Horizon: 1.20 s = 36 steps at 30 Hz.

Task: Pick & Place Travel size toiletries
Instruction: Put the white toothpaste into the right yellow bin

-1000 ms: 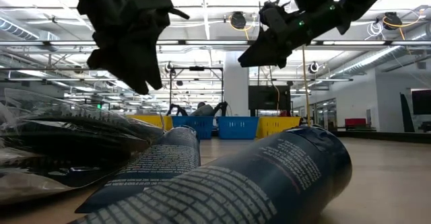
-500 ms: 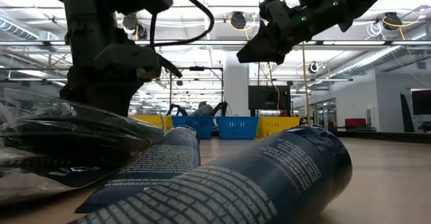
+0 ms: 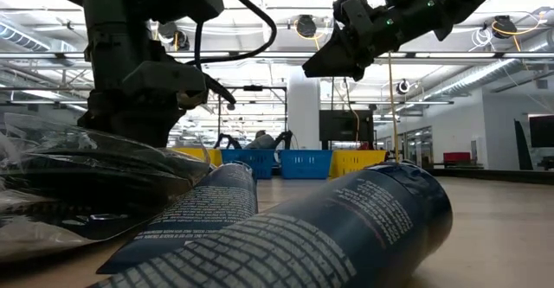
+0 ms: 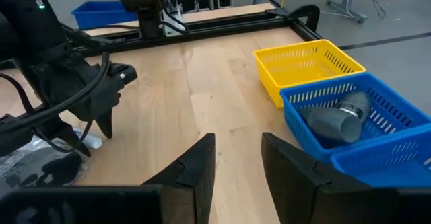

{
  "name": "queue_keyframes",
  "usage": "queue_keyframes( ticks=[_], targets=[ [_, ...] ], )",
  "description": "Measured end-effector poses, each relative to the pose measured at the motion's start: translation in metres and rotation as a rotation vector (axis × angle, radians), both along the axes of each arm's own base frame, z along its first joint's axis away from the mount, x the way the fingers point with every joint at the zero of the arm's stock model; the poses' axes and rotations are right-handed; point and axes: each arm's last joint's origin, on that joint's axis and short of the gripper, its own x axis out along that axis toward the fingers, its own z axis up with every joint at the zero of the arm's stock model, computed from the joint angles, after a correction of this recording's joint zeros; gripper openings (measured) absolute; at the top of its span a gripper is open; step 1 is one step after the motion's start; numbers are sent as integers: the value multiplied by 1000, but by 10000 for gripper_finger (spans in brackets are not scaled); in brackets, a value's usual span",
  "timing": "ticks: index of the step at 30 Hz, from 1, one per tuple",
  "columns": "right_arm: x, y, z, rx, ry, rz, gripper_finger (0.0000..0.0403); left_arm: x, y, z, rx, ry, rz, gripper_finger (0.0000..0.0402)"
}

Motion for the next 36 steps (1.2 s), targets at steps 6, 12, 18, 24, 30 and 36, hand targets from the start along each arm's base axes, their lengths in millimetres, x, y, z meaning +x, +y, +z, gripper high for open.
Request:
queue_keyframes(
  ticks=[6,12,18,24,30,36],
  targets=[
    [0,0,0,-13,3,5,116,0,0,0,2,-1,0,177],
    [0,0,0,-13,3,5,116,0,0,0,8,-3,0,150],
    [0,0,0,-13,3,5,116,0,0,0,10,-5,-8,58],
    [0,0,0,-13,3,5,116,2,0,1,12,-27,-31,38],
    [0,0,0,-13,4,5,116,3,3,1,31,-31,-34,42],
    [0,0,0,-13,4,5,116,4,11,12,87,-74,-52,40]
  ],
)
